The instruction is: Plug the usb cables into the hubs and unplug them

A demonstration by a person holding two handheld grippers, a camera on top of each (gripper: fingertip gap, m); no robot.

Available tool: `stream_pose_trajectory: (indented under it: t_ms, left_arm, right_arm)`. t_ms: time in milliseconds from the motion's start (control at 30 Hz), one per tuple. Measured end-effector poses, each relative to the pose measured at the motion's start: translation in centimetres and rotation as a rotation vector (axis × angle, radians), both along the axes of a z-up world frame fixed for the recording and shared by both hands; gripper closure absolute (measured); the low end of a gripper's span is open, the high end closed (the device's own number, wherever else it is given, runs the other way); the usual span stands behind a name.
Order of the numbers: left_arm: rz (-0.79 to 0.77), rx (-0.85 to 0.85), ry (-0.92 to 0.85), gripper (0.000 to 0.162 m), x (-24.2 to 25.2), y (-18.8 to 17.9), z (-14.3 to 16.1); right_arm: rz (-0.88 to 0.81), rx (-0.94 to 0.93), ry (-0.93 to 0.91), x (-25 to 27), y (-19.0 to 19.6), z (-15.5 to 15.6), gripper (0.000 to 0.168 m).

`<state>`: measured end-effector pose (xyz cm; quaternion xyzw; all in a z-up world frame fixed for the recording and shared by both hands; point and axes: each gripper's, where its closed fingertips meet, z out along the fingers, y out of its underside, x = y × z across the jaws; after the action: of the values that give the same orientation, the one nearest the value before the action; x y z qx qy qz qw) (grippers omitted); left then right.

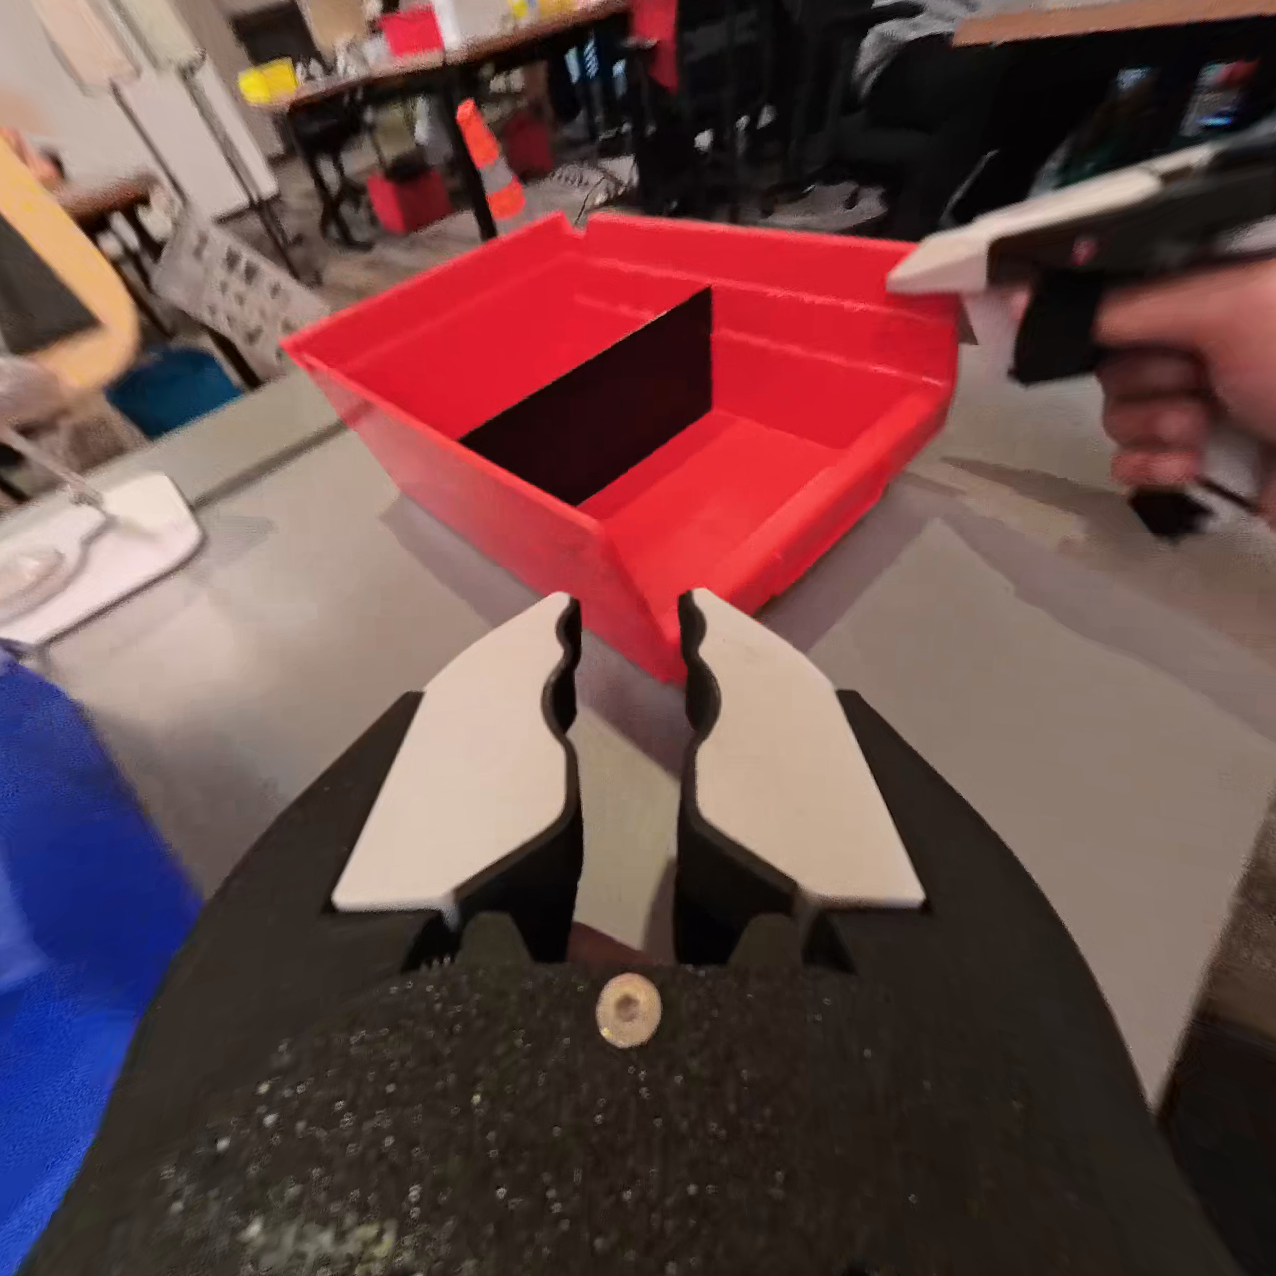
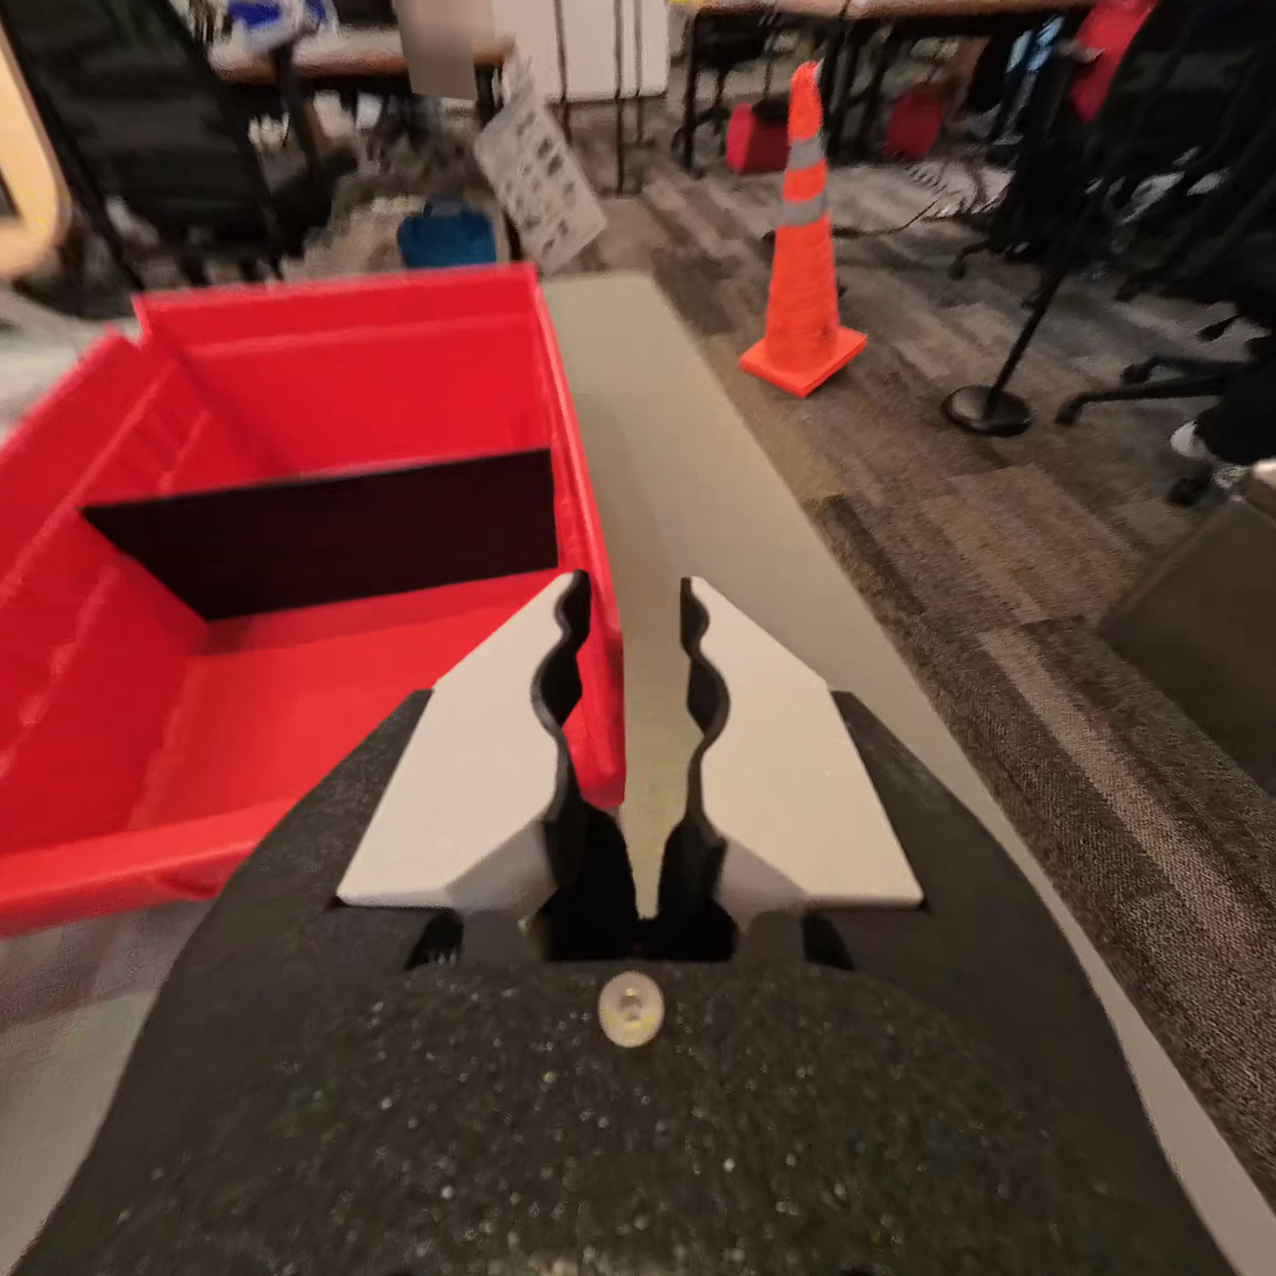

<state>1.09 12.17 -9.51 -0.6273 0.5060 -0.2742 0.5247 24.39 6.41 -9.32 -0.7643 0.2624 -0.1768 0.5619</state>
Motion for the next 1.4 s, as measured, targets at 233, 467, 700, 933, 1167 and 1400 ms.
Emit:
stream_pose_trajectory:
  t_ms: [233,467,700,933,1167,1400]
  left_arm:
    - [0.383,0.064,-0.109,0.131,-21.0,9.9,4.1]
    - [0.623,-0.165,-0.015,0.11,-30.4,17.7,-2.0]
    - [0.572,-0.212,0.026,0.155,-30.2,18.6,-3.5]
    - [0.649,-0.162,-0.021,0.157,-39.1,21.4,-0.7]
    - [0.707,-0.138,-0.018,0.158,-50.0,25.8,-0.7]
    - [0.709,-0.232,-0.051,0.158,-52.3,27.7,-3.4]
  right_arm:
    - [0.4,0.178,-0.133,-18.4,7.8,7.4,0.13]
    - [0.467,-0.007,0.017,-34.3,16.6,-2.1,0.125]
    - [0.336,-0.047,0.046,-35.6,18.1,-3.0,0.167]
    - [0.402,0.071,-0.018,-44.9,21.2,0.5,0.166]
    - [0.529,0.003,0.001,-55.4,26.1,-1.9,0.164]
    - [0.674,-0.024,0.085,-58.2,26.6,-3.6,0.158]
